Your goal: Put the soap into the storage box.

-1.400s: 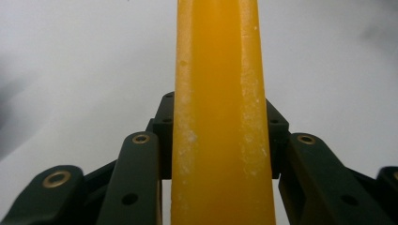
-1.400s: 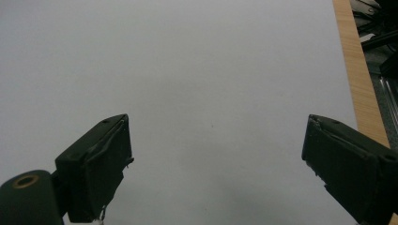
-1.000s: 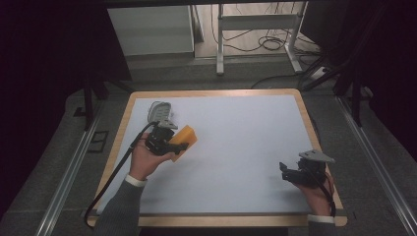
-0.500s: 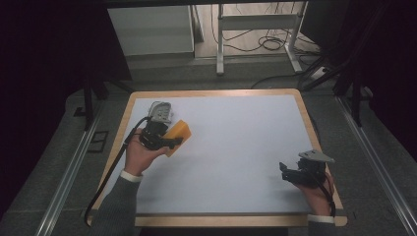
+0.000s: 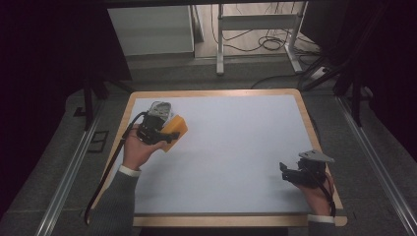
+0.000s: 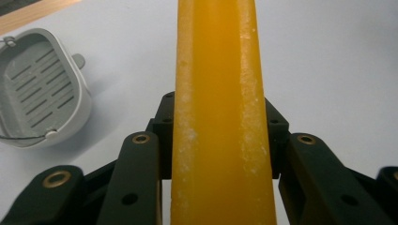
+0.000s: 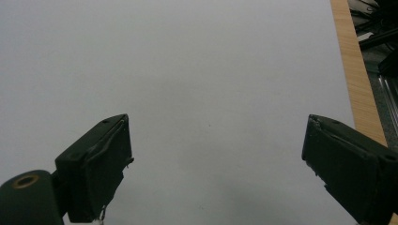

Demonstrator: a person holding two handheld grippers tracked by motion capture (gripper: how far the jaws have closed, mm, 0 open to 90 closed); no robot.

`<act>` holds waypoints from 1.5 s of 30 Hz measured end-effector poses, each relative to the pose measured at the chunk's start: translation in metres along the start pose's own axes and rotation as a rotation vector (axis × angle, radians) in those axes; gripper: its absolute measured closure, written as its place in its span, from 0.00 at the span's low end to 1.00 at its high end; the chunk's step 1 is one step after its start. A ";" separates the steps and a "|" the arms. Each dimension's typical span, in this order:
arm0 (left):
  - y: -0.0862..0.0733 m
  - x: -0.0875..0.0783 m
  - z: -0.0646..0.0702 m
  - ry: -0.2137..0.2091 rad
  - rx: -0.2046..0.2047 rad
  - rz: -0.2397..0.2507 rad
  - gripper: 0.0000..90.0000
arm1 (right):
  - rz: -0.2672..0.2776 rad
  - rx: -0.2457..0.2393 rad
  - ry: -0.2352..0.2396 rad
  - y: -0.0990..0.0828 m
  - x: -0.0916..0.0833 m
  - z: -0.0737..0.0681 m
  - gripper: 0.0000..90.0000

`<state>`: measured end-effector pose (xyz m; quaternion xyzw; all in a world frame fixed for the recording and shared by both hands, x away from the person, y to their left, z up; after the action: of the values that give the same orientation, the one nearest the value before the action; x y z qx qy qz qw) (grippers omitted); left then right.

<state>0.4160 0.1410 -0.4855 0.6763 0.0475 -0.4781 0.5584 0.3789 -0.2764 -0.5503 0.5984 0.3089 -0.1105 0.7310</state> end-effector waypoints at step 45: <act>0.029 0.025 -0.084 0.075 -0.179 -0.028 0.68 | -0.002 0.006 -0.012 -0.001 0.000 0.003 0.10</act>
<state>0.4967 0.1855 -0.4894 0.6405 0.1202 -0.4540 0.6076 0.3797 -0.2790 -0.5510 0.5996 0.3047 -0.1157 0.7309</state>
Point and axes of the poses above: each handheld gripper's, and its own axes: x roughly forward along the jaws, y roughly out of its top, z roughly to its right, the point moved 9 cm from there along x, roughly forward along the jaws, and after that the axes turned 2 degrees about z, right-handed, at the moved point
